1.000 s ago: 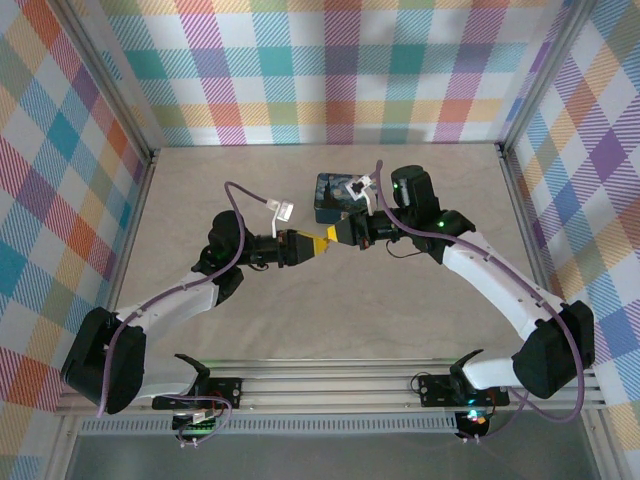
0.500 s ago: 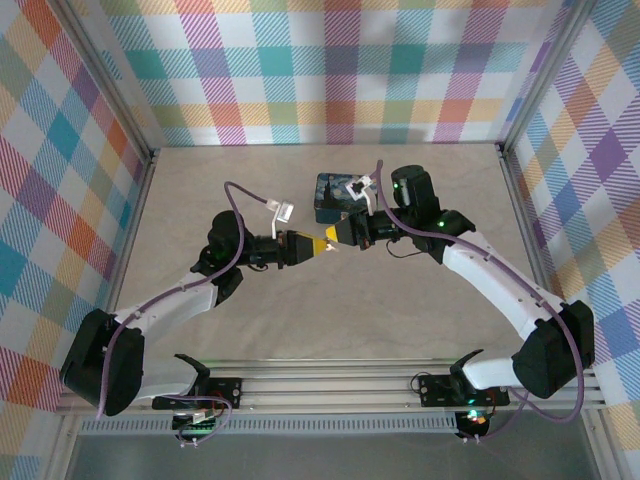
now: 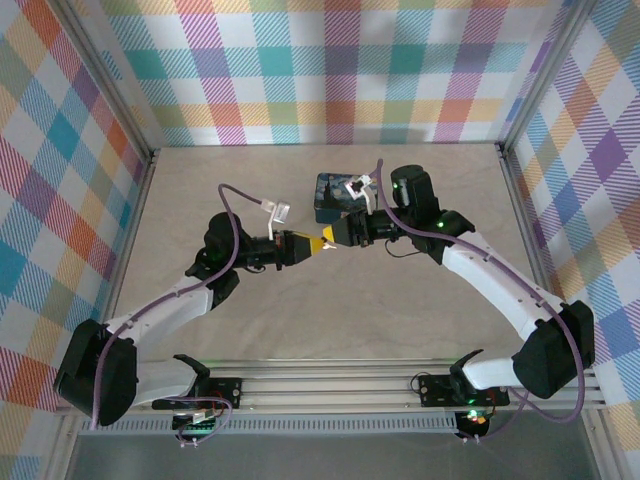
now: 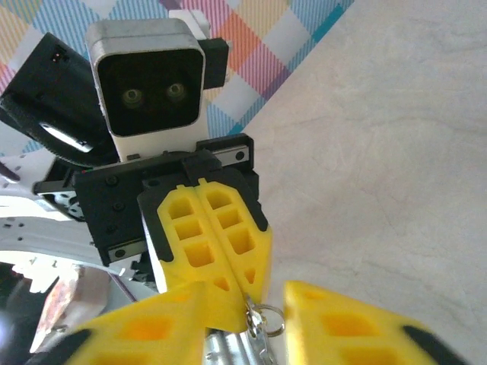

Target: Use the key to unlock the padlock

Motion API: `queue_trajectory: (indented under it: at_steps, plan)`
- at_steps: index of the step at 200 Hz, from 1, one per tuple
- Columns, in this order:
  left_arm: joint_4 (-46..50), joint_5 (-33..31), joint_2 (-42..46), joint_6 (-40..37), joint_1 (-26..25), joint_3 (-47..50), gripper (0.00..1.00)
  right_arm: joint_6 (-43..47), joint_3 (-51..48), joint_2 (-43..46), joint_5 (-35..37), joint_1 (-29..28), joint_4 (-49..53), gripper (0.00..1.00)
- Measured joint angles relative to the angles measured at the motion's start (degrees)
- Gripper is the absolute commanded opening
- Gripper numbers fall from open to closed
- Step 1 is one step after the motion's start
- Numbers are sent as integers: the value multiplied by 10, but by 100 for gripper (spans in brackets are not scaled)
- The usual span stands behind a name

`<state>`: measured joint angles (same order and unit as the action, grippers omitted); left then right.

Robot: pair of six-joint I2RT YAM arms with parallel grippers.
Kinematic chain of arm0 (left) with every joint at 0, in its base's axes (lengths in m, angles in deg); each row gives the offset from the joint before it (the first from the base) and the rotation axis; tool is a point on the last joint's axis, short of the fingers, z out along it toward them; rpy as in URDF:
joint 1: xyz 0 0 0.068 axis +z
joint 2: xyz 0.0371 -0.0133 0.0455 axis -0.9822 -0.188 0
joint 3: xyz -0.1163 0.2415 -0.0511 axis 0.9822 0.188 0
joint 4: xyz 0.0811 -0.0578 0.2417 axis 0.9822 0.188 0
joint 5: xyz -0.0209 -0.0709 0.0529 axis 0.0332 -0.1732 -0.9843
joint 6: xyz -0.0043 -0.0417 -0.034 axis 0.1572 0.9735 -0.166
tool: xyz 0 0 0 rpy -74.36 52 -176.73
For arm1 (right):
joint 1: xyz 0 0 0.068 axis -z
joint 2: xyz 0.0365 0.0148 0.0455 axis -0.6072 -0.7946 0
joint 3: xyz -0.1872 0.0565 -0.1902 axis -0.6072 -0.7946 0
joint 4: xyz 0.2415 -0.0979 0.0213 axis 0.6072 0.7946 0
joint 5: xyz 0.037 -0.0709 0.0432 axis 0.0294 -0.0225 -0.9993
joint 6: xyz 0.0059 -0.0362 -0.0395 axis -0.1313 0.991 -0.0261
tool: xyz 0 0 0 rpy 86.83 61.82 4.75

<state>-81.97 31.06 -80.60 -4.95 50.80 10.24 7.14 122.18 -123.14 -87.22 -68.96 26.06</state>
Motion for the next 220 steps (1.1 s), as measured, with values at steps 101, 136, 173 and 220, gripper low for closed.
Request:
queue_trajectory:
  at_steps: [101, 136, 173, 220]
  plan:
    - [134, -94, 48, -54, 34, 55, 0, -49, -7, -55, 302, -15, 37, 56]
    - [187, -135, 53, -77, 35, 61, 0, -66, 38, -162, 424, -42, 80, 58]
    - [226, -169, 58, -94, 35, 87, 0, -83, 95, -252, 507, -55, 84, 58]
    - [237, -181, 58, -107, 35, 95, 0, -96, 136, -337, 581, -64, 47, 57]
